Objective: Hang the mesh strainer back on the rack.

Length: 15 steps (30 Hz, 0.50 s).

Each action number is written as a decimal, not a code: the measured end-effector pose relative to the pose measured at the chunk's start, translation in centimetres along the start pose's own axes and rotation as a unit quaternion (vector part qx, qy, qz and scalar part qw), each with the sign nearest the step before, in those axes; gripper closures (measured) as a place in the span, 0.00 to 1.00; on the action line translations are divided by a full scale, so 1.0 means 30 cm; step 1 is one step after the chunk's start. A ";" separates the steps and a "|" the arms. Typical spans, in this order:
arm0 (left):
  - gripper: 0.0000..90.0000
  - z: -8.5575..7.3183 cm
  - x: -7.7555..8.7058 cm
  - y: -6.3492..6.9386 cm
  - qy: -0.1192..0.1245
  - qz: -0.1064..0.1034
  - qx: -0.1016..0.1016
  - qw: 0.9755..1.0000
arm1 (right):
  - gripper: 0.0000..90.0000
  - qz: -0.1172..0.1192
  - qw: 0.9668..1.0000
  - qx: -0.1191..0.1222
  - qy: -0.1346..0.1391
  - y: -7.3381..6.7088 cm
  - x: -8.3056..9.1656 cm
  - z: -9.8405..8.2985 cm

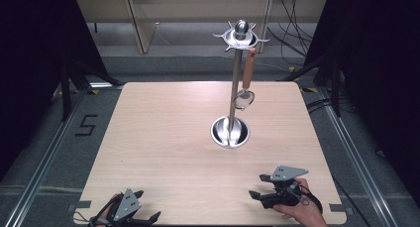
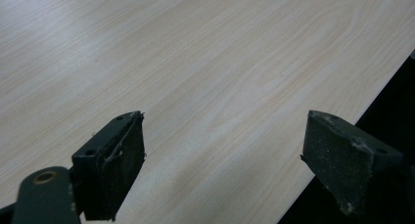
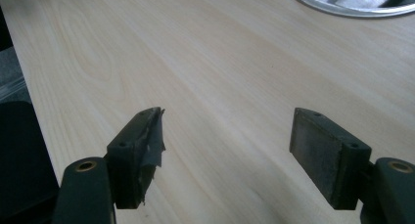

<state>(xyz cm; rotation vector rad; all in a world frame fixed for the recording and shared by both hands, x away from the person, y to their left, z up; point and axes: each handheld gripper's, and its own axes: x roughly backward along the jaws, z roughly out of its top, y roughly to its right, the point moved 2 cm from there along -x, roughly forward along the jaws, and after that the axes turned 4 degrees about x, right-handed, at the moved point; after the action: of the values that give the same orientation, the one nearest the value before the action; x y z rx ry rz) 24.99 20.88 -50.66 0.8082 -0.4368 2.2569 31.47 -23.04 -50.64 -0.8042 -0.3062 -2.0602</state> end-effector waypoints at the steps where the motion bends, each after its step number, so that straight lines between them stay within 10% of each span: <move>1: 0.17 0.000 0.000 0.000 0.000 0.000 0.000 1.000 | 0.33 -0.002 1.000 0.003 -0.004 0.001 0.001 -0.003; 15: 0.17 -0.002 -0.001 0.002 -0.002 0.003 0.005 1.000 | 0.29 -0.008 1.000 -0.003 -0.010 -0.024 0.013 -0.028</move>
<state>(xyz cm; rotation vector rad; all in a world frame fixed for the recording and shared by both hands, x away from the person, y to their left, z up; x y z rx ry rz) 24.95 20.84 -50.72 0.8165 -0.4309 2.2652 30.35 -23.29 -50.97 -0.8300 -0.3181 -2.0697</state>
